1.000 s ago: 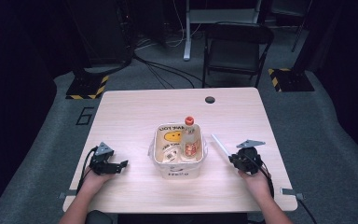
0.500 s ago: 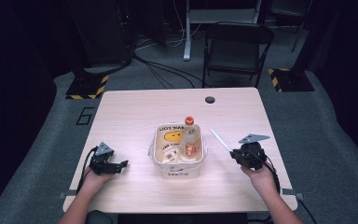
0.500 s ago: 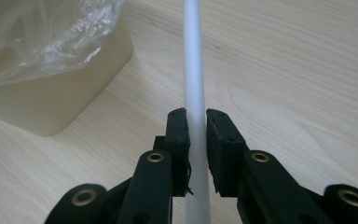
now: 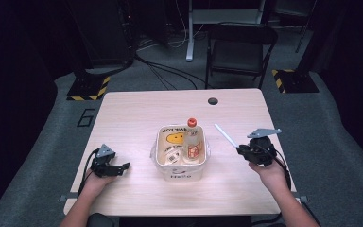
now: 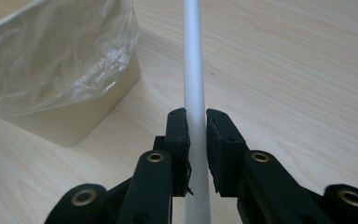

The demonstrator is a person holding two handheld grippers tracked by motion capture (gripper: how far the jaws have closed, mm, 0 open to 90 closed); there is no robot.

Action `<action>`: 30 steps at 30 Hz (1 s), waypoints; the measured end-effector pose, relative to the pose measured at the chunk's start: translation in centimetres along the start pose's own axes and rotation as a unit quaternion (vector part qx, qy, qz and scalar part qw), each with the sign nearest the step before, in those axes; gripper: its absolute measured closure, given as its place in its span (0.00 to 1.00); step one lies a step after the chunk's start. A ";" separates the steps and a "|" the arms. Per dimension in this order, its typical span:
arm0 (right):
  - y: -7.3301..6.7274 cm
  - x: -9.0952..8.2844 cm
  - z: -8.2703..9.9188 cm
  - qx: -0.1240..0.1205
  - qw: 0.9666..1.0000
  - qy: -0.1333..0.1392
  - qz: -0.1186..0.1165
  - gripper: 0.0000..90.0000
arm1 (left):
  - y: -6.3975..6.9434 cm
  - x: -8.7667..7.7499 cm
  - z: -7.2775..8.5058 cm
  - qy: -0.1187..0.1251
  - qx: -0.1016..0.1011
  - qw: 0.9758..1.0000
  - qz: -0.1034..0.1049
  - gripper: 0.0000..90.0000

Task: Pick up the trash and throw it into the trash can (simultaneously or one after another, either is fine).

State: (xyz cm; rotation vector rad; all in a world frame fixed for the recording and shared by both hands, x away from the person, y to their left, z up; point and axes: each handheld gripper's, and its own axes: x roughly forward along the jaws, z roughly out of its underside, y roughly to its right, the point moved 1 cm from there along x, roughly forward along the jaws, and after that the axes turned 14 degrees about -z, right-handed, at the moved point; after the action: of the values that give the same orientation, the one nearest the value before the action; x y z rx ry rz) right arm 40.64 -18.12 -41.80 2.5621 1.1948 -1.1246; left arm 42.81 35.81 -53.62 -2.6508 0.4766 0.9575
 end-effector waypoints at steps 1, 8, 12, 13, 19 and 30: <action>0.0 0.0 0.0 0.000 1.000 0.000 0.000 0.88 | 0.0 0.0 0.0 0.000 0.000 1.000 0.000 0.16; -0.6 -2.3 -1.8 -0.019 1.000 0.002 -0.015 0.88 | 0.0 0.0 0.0 0.000 0.000 1.000 0.000 0.16; -1.3 -3.4 -2.4 -0.028 0.999 0.000 -0.021 0.88 | 0.0 0.0 0.0 0.000 0.000 1.000 0.000 0.16; -1.5 -3.6 -2.5 -0.032 0.999 0.000 -0.023 0.87 | 0.0 0.0 0.0 0.001 0.000 1.000 -0.001 0.16; -2.5 -5.0 -3.2 -0.044 0.998 -0.001 -0.036 0.87 | 0.0 0.1 0.0 0.002 -0.001 1.000 -0.001 0.16; -4.2 -6.2 -3.8 -0.060 0.997 -0.004 -0.055 0.87 | 0.0 0.1 0.0 0.002 -0.001 1.000 -0.001 0.16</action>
State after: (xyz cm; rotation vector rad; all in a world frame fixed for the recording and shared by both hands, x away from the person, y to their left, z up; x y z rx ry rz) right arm 37.32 -17.65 -34.06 2.4287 1.3716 -1.0478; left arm 42.87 35.76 -53.64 -2.6541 0.4740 0.9532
